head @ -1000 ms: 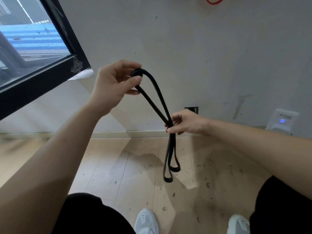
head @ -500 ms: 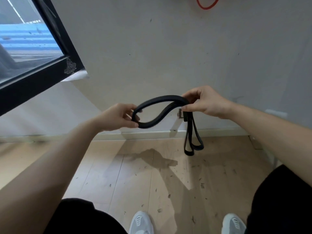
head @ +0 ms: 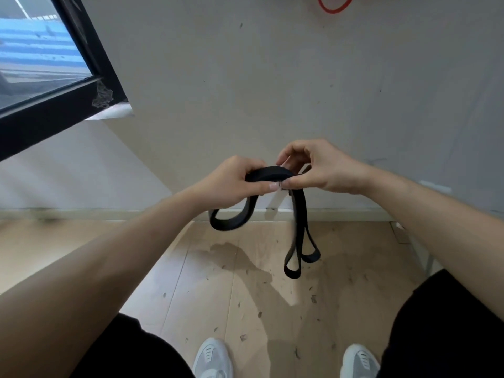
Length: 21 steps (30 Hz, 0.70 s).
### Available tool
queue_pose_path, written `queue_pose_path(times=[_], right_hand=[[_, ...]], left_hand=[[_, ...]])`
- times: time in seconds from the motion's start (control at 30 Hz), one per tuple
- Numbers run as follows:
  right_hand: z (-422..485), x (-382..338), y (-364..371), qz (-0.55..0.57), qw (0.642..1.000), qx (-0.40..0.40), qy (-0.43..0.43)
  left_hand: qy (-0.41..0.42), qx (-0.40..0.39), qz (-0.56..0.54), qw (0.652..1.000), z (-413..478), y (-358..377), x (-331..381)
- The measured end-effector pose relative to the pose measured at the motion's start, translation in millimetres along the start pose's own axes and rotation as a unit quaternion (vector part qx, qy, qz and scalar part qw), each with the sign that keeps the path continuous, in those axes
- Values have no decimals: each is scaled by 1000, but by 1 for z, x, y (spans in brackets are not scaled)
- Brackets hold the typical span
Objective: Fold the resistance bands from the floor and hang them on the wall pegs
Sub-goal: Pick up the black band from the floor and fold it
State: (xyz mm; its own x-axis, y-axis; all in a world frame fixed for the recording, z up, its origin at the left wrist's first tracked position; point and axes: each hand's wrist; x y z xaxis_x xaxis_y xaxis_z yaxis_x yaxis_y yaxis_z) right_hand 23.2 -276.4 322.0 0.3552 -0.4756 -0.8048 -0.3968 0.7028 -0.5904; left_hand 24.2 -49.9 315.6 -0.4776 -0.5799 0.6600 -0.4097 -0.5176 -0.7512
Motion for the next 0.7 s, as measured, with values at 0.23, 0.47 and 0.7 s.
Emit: queue_pose_path(times=[0.23, 0.47, 0.7], right_hand=[[0, 20, 19, -13, 992, -108, 56], [11, 12, 17, 119, 992, -8, 31], [0, -8, -4, 201, 974, 99, -41]], left_hand=[[32, 48, -111, 992, -5, -10, 16], [6, 168, -208, 964, -14, -31, 4], [-55, 81, -272, 957, -24, -31, -20]])
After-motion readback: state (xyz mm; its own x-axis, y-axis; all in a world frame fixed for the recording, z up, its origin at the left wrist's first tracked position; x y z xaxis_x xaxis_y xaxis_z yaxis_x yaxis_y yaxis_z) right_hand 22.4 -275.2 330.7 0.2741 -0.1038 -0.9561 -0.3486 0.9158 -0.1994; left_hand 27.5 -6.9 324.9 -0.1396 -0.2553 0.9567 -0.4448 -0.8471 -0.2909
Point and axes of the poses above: each hand's wrist, its own z-axis towards the middle knuckle, its own y-axis out of the palm, x = y × z, and after that the axes turned 7 degrees about -x, right-handed
